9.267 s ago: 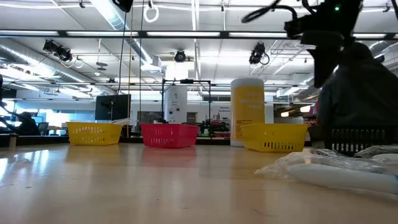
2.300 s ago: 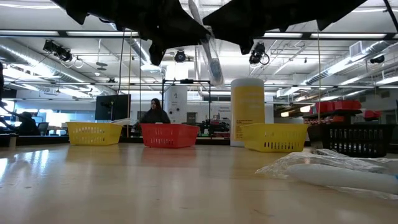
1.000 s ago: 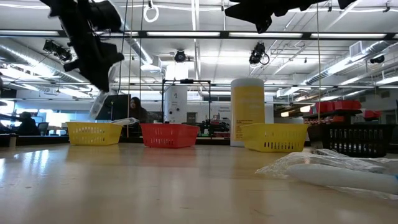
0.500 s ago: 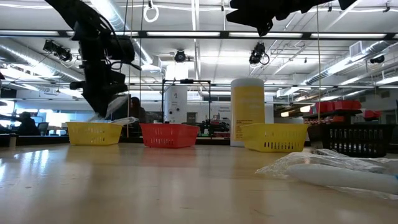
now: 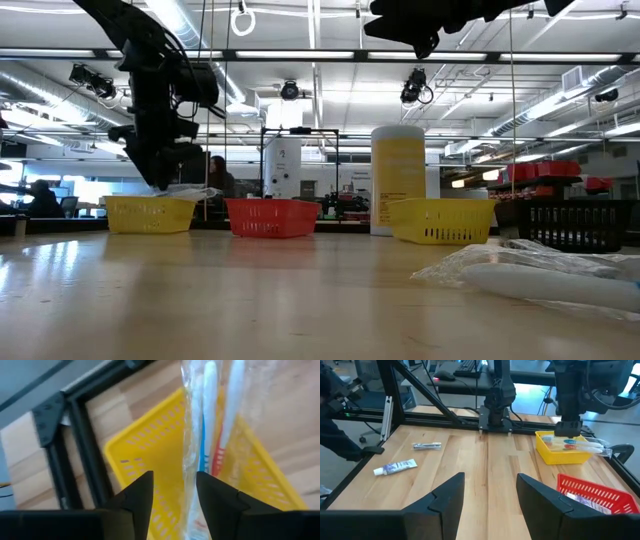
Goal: Pick & Place Travel size toiletries
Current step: Put the blue toothbrush into the left yellow basket, then put the white toothpaste into the red basket
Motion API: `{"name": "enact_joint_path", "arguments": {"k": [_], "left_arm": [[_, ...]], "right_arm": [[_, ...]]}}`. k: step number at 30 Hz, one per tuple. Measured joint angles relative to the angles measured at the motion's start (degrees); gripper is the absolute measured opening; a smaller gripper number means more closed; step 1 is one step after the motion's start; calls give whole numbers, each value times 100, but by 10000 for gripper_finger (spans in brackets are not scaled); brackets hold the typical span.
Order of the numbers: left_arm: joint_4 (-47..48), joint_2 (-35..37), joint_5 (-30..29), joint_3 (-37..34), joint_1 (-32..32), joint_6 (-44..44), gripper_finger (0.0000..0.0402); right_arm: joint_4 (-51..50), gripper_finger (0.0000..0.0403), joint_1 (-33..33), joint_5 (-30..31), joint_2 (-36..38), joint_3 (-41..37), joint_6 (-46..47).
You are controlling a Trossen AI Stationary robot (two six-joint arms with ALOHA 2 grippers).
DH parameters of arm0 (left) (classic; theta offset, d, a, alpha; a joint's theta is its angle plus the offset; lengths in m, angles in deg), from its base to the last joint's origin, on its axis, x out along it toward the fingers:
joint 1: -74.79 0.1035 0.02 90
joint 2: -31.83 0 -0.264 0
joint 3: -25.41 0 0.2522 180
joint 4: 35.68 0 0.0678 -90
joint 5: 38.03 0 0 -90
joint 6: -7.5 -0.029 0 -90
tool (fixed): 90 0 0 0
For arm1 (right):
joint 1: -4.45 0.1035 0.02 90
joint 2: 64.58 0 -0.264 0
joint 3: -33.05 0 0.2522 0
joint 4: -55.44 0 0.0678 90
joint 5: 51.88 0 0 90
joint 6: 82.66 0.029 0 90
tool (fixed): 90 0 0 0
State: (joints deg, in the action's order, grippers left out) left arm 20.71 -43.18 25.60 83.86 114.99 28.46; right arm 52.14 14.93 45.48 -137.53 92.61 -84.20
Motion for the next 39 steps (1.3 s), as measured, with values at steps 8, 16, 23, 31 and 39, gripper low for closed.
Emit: {"name": "enact_joint_path", "arguments": {"k": [8,16,23,31,39], "left_arm": [[101,5,89,64,-37,-189,152],[438,682,96,698,-308,110,134],[252,1766,749,761,-1664,549,128],[242,1998,-29,750,-3835,1646,128],[-211,1398,-129,750,-5286,2462,128]], "right_arm": [[1,188,0,-1,0,0,0],[-136,194,0,-1,0,0,0],[-414,197,0,-5,-2,-2,116],[-523,198,0,-36,-2,-2,319],[-872,198,50,-348,-2,-2,630]]}}
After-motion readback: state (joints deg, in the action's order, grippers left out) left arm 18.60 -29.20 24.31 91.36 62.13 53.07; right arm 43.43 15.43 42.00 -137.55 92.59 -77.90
